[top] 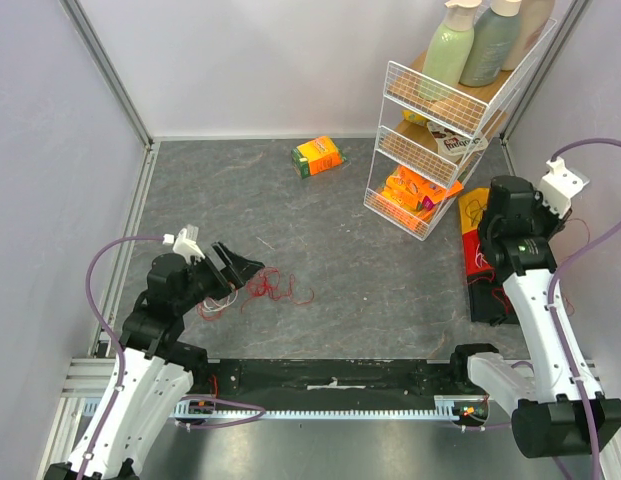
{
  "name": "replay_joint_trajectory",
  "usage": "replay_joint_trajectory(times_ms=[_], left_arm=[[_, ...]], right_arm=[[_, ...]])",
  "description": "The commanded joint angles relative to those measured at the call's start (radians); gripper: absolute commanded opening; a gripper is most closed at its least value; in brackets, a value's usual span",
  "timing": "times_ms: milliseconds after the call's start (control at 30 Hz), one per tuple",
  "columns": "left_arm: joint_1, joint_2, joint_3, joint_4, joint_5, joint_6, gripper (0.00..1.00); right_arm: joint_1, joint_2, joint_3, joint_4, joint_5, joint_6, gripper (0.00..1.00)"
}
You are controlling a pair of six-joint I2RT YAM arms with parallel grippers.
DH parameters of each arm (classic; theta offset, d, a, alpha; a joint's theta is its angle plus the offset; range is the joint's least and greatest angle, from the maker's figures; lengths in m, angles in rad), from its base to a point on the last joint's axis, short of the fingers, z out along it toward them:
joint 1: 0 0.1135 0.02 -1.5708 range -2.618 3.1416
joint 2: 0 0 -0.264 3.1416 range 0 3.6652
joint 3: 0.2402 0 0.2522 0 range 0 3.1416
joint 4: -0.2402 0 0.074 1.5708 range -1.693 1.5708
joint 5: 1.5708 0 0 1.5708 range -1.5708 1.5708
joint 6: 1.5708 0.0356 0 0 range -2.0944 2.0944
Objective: Untangle the cables
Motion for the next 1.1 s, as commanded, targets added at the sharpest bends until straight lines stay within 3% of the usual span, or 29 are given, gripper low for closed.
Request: replay_joint_trajectory(times_ms=[0, 367, 533, 667, 733, 900, 1067], left_arm=[[0.005, -0.016, 0.043, -0.011, 0.028, -0.007, 0.95], [0.005, -0.043, 0.055, -0.038, 0.016, 0.008, 0.95], [0.005, -0.059, 0.041, -0.043, 0.010, 0.025, 0.95], [0.005, -0.069, 0.041, -0.028, 0.065, 0.091, 0.96], [0.005, -0.077, 0.044, 0.014, 0.138, 0.131, 0.96], [0.001, -0.065, 0.061, 0.193, 0.358, 0.160, 0.95], [-0.017, -0.053, 0.012, 0.573, 0.493, 0.052, 0.95]], right_arm=[[-0.010, -0.015, -0.075, -0.048, -0.134, 0.213, 0.00], [-0.094, -0.082, -0.156, 0.050, -0.663, 0.275, 0.00], [-0.096, -0.111, -0.064, -0.064, -0.846, 0.330, 0.00], [-0.094, -0.125, -0.001, -0.117, -1.013, 0.284, 0.00], [-0.091, -0.139, 0.015, -0.103, -1.214, 0.226, 0.00], [-0.054, -0.156, 0.038, -0.167, -1.478, 0.183, 0.00], [0.155, -0.110, 0.051, -0.302, -1.626, 0.146, 0.00]])
